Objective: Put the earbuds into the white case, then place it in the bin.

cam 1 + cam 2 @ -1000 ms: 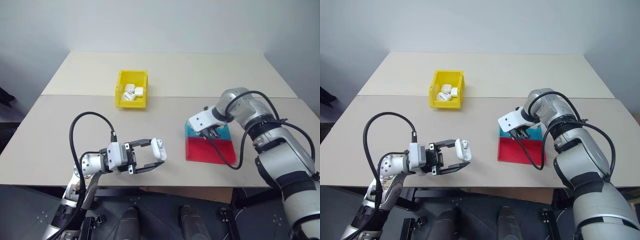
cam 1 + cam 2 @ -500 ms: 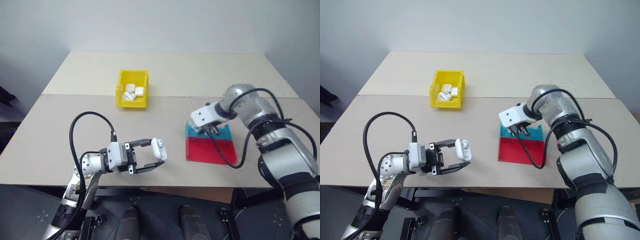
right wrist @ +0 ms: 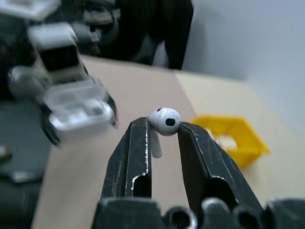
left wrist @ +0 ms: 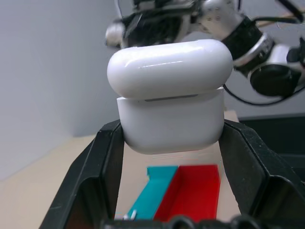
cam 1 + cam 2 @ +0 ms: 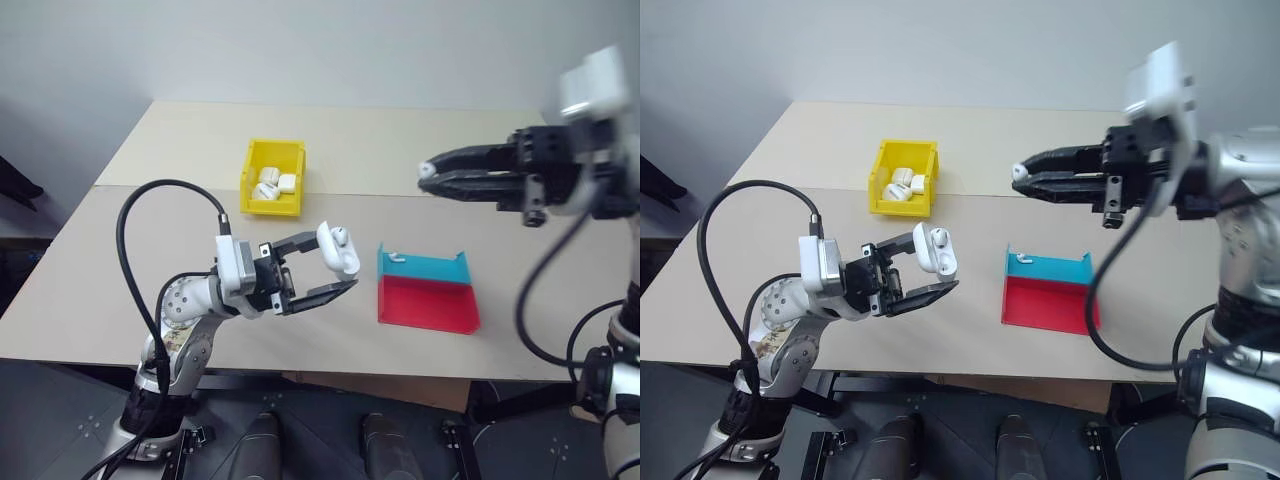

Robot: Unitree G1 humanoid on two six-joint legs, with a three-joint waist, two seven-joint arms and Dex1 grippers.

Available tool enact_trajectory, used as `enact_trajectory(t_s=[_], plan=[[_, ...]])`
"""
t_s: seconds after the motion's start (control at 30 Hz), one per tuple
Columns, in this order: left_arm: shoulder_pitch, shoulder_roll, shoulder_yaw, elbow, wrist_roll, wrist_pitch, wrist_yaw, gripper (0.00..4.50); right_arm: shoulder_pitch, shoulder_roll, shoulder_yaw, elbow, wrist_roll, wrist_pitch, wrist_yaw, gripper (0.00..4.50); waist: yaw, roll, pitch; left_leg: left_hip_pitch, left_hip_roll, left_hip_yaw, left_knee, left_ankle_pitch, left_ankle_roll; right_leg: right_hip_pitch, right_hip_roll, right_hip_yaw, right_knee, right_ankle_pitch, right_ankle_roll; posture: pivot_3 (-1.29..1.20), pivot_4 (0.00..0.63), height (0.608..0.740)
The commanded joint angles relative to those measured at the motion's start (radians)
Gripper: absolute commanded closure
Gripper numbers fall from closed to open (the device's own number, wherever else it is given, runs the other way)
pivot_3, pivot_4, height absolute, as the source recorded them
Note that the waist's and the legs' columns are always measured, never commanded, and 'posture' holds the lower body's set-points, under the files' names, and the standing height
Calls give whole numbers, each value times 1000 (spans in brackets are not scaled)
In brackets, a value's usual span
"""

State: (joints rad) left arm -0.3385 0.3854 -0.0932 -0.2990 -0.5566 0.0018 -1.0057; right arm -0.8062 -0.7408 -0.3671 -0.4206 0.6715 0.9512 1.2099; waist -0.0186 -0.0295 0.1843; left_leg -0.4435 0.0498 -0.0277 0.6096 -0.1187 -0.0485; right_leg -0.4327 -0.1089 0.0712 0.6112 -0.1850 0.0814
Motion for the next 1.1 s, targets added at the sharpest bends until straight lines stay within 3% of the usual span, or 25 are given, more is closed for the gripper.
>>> enact_trajectory(t_s=[0.03,0.17,0.4,0.77,1.1], plan=[[-39,-19,-5,7,-31,-3,-34,1764,66,26,-155,-169,271,143,-183,3642,2,0,0,0,0,0,0,0,0,1,0,0,-1,0,0,0,150,740],[-83,-37,-14,32,-58,27,-66,1764,127,110,-182,-220,536,154,-449,3642,-5,0,0,3,0,0,3,-1,-1,7,0,0,-7,0,0,0,150,740],[-117,-34,-15,31,-87,76,-114,1764,235,109,-102,-263,722,71,-643,3642,-17,0,0,-1,0,1,2,0,0,11,0,0,-18,0,-1,0,150,740],[-115,-61,-17,34,-71,64,-111,1764,297,34,15,-248,707,-20,-596,3642,-18,0,0,-3,0,0,-3,4,11,9,0,0,-17,-1,2,0,150,740],[-103,-58,-12,23,-56,59,-94,1764,323,11,86,-232,653,-79,-546,3642,-19,0,0,-3,0,0,-1,-1,3,10,0,0,-17,0,1,0,150,740]])
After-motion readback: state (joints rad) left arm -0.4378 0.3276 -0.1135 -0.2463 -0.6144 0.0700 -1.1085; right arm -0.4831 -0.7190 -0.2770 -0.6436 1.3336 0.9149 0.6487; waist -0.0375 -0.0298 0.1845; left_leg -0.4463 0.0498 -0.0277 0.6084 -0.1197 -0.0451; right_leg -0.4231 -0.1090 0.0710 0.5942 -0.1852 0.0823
